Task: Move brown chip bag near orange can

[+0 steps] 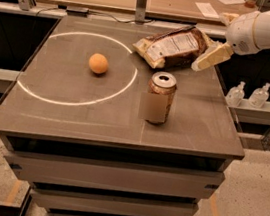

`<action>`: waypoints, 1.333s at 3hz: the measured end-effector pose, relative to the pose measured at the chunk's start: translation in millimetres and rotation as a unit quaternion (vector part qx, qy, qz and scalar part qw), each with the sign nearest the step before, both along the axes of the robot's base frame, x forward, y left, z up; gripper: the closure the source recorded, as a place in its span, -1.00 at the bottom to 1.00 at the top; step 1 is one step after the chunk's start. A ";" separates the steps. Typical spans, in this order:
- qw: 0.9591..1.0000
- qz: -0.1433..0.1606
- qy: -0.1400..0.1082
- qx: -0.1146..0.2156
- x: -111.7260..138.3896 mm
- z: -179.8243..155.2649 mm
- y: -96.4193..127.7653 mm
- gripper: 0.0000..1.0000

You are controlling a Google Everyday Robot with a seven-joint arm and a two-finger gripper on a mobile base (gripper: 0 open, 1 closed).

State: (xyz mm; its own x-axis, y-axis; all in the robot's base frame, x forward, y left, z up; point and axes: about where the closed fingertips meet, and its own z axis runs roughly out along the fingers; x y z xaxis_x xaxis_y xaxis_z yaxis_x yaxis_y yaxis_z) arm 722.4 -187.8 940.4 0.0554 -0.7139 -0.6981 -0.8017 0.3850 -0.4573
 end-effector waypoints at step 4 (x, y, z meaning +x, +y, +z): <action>0.992 0.119 -0.047 0.022 82.8 -50.3 84.3 -0.66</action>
Offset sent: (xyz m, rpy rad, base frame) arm 0.0820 0.0712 -0.0262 0.1260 -0.1244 0.2045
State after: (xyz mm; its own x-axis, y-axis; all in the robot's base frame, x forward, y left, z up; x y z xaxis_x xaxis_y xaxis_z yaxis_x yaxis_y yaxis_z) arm 805.2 -103.5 890.1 0.2854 -0.6416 -0.7119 -0.8263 0.2117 -0.5220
